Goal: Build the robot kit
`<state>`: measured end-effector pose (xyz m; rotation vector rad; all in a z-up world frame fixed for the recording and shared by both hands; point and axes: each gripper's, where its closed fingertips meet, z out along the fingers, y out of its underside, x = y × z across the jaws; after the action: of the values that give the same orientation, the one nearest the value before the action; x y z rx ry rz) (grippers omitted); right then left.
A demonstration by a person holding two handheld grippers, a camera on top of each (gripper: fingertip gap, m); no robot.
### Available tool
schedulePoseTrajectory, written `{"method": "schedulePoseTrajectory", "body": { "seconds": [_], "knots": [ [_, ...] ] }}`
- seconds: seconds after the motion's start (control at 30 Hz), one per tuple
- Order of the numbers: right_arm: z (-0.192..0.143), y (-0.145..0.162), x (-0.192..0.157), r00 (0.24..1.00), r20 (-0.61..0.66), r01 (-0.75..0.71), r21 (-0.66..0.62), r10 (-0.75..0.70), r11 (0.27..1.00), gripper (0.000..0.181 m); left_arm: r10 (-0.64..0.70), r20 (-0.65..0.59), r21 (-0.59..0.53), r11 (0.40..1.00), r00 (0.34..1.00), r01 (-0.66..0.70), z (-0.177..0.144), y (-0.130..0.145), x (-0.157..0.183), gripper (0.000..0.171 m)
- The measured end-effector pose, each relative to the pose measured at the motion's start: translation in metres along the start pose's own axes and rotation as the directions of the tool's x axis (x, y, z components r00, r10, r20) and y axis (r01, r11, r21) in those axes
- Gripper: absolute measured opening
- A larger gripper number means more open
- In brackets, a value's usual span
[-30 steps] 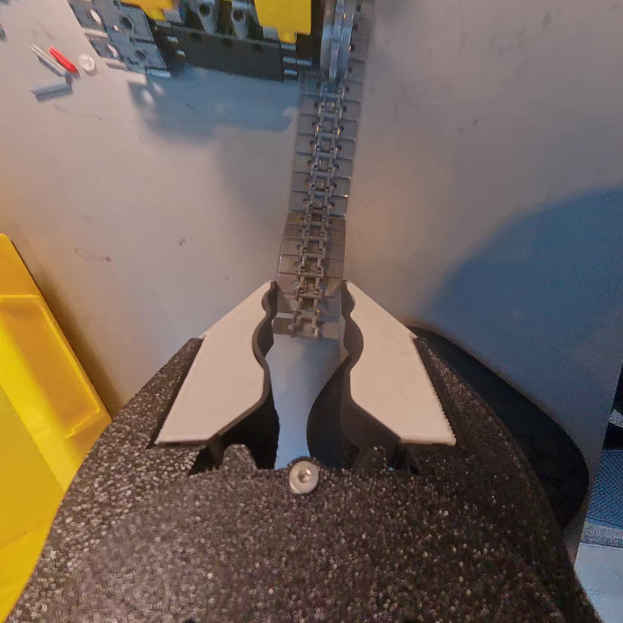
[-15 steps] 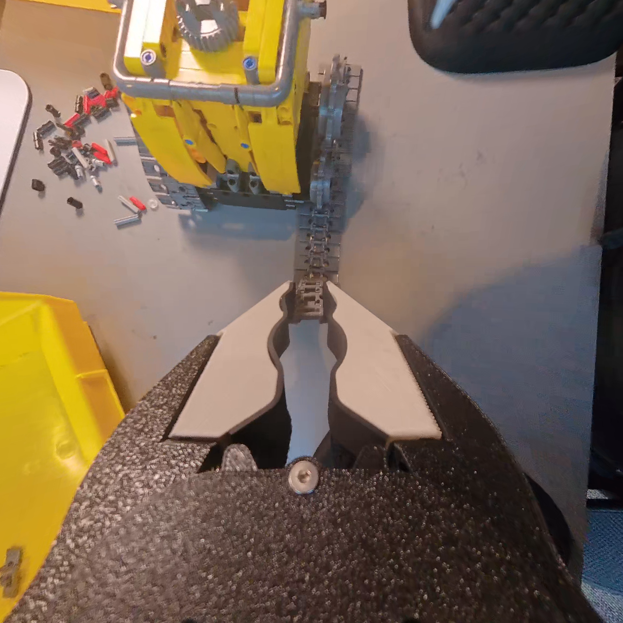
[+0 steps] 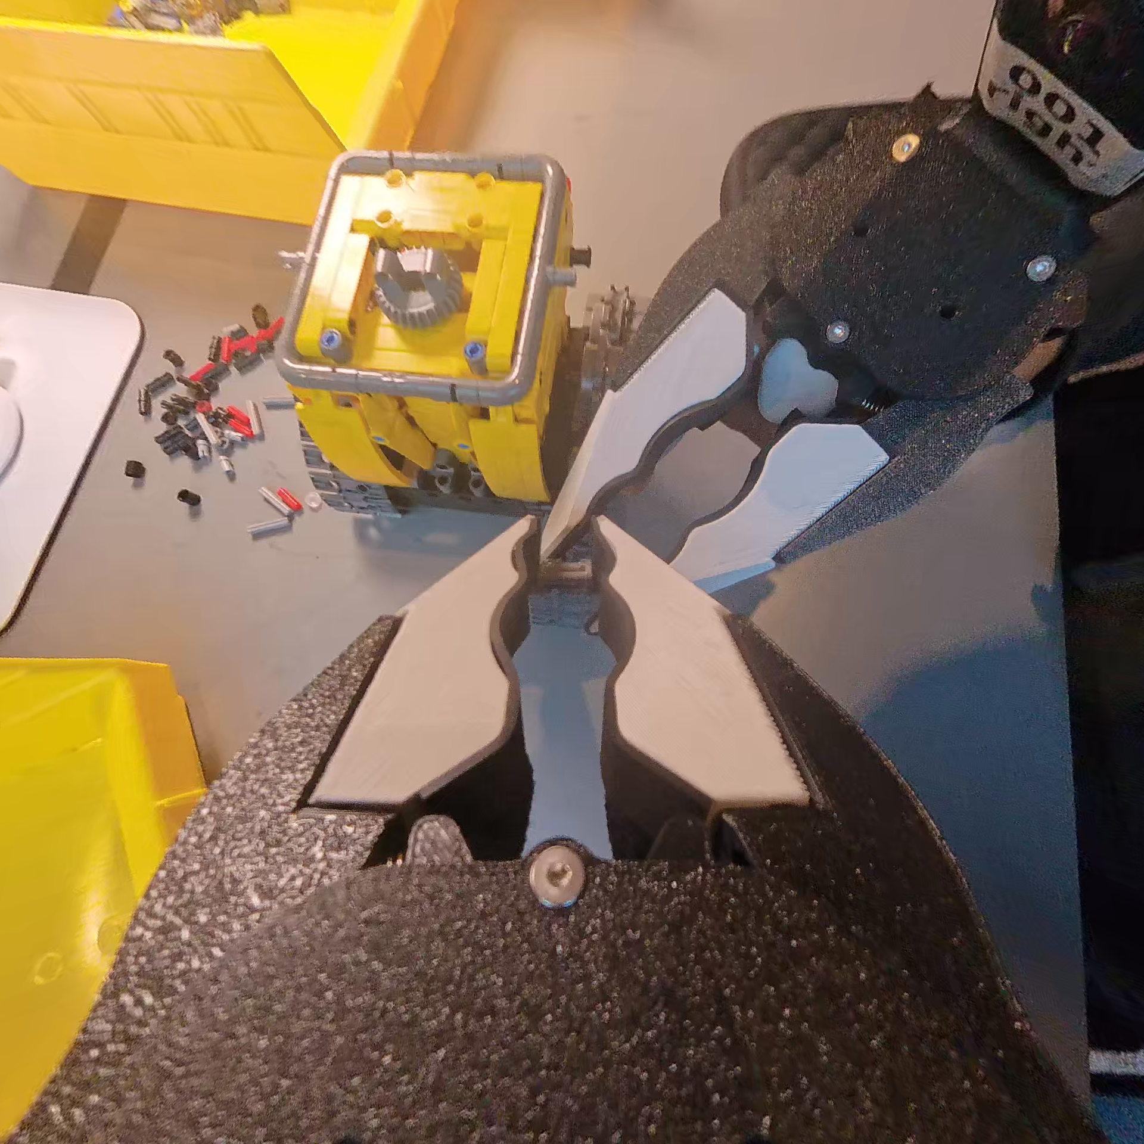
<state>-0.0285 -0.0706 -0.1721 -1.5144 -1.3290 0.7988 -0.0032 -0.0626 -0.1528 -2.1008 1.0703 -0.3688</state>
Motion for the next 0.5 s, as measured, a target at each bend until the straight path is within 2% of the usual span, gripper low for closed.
{"method": "schedulePoseTrajectory", "body": {
  "seconds": [0.03, 0.1, 0.2, 0.3, 0.4, 0.5],
  "knots": [
    [-0.004, -0.002, 0.004, 1.0, -0.005, -0.026, 0.009, 0.026, 1.0, 0.024, -0.019, 0.01, 0.048, 0.999, 1.0, 0.018, -0.002, -0.007, -0.002, 0.018],
    [-0.013, -0.002, 0.015, 0.998, -0.029, -0.059, 0.022, 0.06, 0.998, 0.024, -0.068, 0.024, 0.181, 0.981, 0.997, 0.062, -0.013, -0.023, -0.006, 0.037],
    [-0.028, -0.009, 0.029, 0.991, -0.025, -0.131, 0.064, 0.133, 0.989, 0.024, -0.121, -0.01, 0.314, 0.942, 0.993, 0.118, -0.026, -0.033, -0.004, 0.044],
    [-0.039, -0.018, 0.036, 0.985, -0.012, -0.17, 0.087, 0.172, 0.982, 0.024, -0.147, -0.029, 0.274, 0.95, 0.989, 0.149, -0.011, -0.011, 0.002, 0.053],
    [-0.045, -0.021, 0.039, 0.984, -0.001, -0.18, 0.089, 0.18, 0.98, 0.024, -0.162, -0.014, 0.19, 0.968, 0.987, 0.162, 0.019, 0.015, 0.008, 0.051],
    [-0.053, -0.025, 0.042, 0.984, -0.013, -0.174, 0.106, 0.177, 0.979, 0.023, -0.148, 0.009, 0.123, 0.982, 0.989, 0.146, 0.042, 0.029, 0.015, 0.046]
  ]
}}
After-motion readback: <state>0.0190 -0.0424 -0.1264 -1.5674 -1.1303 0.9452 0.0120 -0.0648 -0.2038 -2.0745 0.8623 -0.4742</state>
